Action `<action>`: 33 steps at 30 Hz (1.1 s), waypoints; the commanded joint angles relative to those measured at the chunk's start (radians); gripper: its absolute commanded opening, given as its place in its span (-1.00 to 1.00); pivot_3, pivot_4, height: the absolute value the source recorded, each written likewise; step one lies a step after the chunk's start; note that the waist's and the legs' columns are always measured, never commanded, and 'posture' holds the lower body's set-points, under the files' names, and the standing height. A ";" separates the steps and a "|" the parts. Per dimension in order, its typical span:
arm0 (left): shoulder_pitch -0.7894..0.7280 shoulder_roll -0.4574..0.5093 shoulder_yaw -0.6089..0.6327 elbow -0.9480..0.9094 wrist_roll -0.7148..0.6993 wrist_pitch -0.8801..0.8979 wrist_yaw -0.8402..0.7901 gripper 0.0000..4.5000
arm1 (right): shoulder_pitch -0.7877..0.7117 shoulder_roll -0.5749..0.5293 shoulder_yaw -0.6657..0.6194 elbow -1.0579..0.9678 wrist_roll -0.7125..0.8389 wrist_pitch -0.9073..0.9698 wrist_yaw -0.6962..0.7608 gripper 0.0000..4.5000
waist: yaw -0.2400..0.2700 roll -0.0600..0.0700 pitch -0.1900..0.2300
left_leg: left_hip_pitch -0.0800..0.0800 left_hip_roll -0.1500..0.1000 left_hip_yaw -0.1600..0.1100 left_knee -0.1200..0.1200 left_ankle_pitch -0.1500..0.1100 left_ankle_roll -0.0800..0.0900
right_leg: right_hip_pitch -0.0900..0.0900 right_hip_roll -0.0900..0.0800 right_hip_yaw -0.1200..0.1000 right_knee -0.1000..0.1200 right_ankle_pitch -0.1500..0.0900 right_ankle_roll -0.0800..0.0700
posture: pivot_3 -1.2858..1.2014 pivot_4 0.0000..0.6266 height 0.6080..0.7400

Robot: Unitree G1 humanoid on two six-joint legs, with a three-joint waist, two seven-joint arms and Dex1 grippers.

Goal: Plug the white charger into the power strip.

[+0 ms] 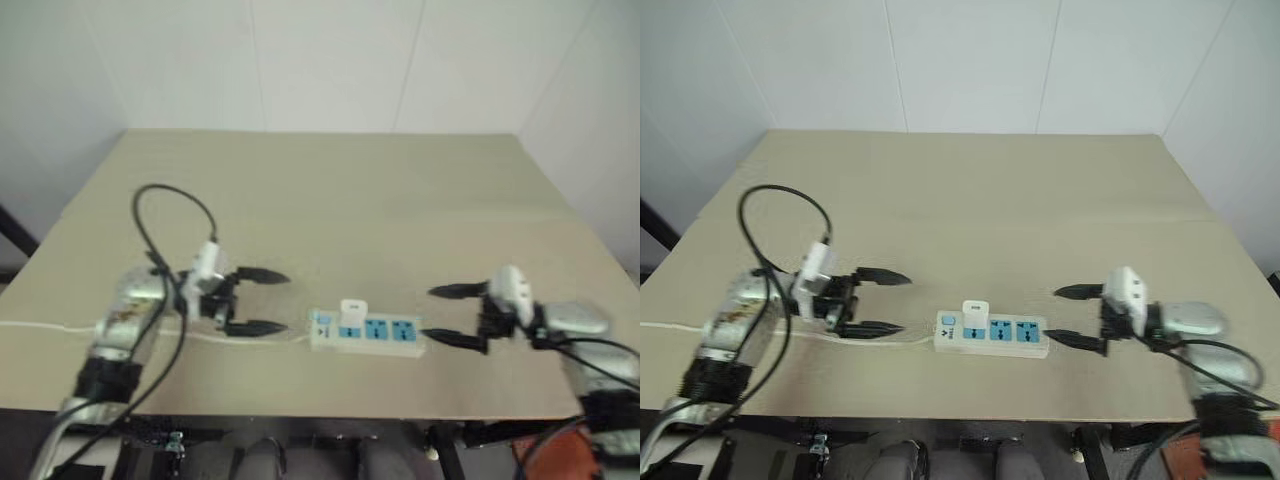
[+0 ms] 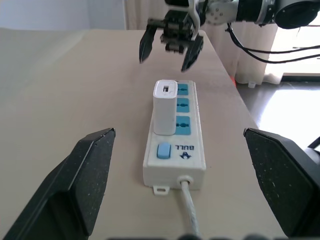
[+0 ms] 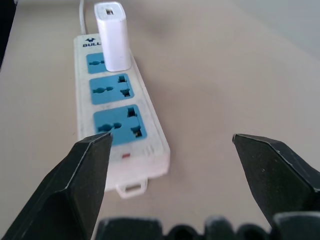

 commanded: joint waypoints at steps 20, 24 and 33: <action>-0.161 0.029 -0.214 0.205 -0.058 -0.061 -0.061 0.99 | 0.092 -0.183 -0.148 -0.315 0.004 0.191 -0.102 1.00 | -0.009 -0.005 0.005 | -0.001 0.000 0.001 -0.001 0.000 0.000 | 0.000 0.000 0.001 -0.002 -0.001 0.000 | 0.03 -0.52 1.00; -0.170 0.068 -0.255 0.201 -0.084 -0.041 -0.061 0.99 | 0.090 -0.191 -0.149 -0.324 0.000 0.202 -0.099 1.00 | -0.012 -0.005 0.006 | 0.000 0.000 0.001 -0.001 0.000 0.000 | 0.000 0.000 0.001 -0.001 -0.001 0.000 | 0.03 -0.52 1.00; -0.187 0.100 -0.274 0.237 -0.125 -0.021 -0.061 0.99 | 0.095 -0.195 -0.157 -0.359 0.012 0.231 -0.104 1.00 | -0.009 -0.005 0.006 | -0.001 0.000 0.001 -0.001 0.000 0.000 | -0.001 0.000 0.001 -0.001 -0.001 0.000 | 0.03 -0.52 1.00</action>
